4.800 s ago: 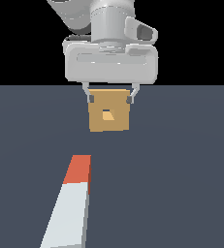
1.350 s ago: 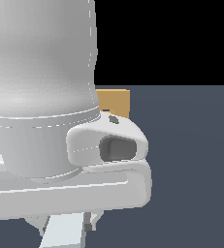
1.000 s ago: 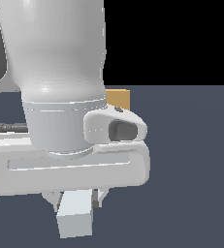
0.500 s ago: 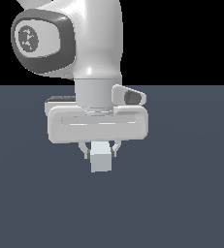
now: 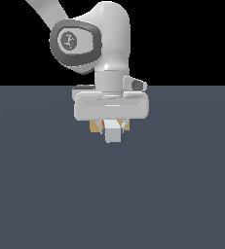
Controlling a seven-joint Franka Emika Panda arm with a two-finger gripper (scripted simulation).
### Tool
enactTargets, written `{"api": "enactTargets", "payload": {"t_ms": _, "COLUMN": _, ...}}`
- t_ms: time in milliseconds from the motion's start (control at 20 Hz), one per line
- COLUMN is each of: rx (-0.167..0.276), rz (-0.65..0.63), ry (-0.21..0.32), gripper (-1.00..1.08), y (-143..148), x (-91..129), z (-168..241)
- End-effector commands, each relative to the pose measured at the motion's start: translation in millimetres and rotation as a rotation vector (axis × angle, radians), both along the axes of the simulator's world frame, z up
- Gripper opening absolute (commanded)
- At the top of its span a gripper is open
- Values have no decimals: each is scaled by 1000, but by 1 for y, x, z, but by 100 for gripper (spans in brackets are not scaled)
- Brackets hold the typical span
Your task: Insert the peg into the horizontal hole in a box.
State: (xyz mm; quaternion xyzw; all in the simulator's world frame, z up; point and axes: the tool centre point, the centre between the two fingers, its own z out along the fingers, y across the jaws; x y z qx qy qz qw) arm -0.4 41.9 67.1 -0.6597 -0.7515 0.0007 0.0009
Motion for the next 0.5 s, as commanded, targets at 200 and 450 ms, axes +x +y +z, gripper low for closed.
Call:
{"api": "enactTargets", "payload": {"t_ms": 200, "rx": 0, "rz": 1, "ry": -2, "gripper": -100, "y": 21, "x": 8, "z": 6}}
{"api": "enactTargets", "payload": {"t_ms": 450, "rx": 0, "rz": 1, "ry": -2, "gripper": -100, "y": 19, "x": 8, "z": 5}}
